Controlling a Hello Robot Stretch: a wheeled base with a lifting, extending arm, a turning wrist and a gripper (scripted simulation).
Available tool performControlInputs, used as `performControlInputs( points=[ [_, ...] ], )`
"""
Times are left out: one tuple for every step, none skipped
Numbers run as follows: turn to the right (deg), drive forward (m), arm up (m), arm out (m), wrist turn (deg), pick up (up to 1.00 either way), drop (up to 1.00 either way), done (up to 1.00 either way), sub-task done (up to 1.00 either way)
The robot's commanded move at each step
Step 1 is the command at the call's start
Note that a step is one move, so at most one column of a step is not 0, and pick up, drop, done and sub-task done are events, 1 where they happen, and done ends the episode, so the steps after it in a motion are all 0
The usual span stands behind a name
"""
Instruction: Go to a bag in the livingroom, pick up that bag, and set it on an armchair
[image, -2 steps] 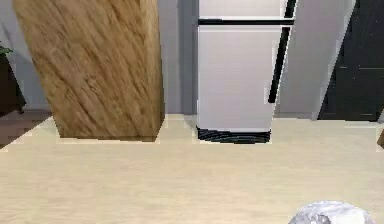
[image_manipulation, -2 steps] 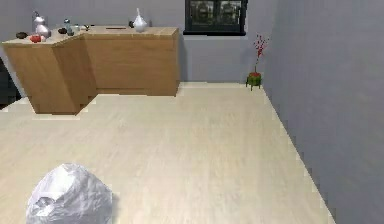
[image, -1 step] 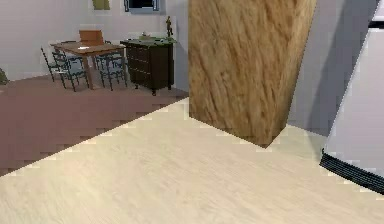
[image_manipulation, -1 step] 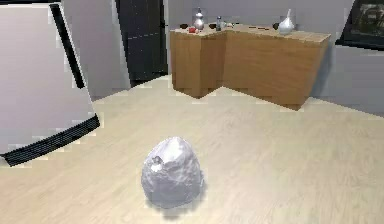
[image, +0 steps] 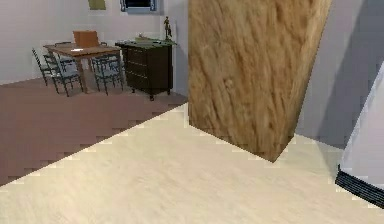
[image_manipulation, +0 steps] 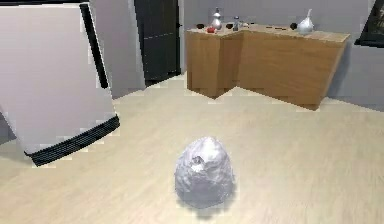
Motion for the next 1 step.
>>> performControlInputs(
  points=[
    [-45.0,0.00,0.00,0.00,0.0,0.00,0.00,0.00,0.00]
  ],
)
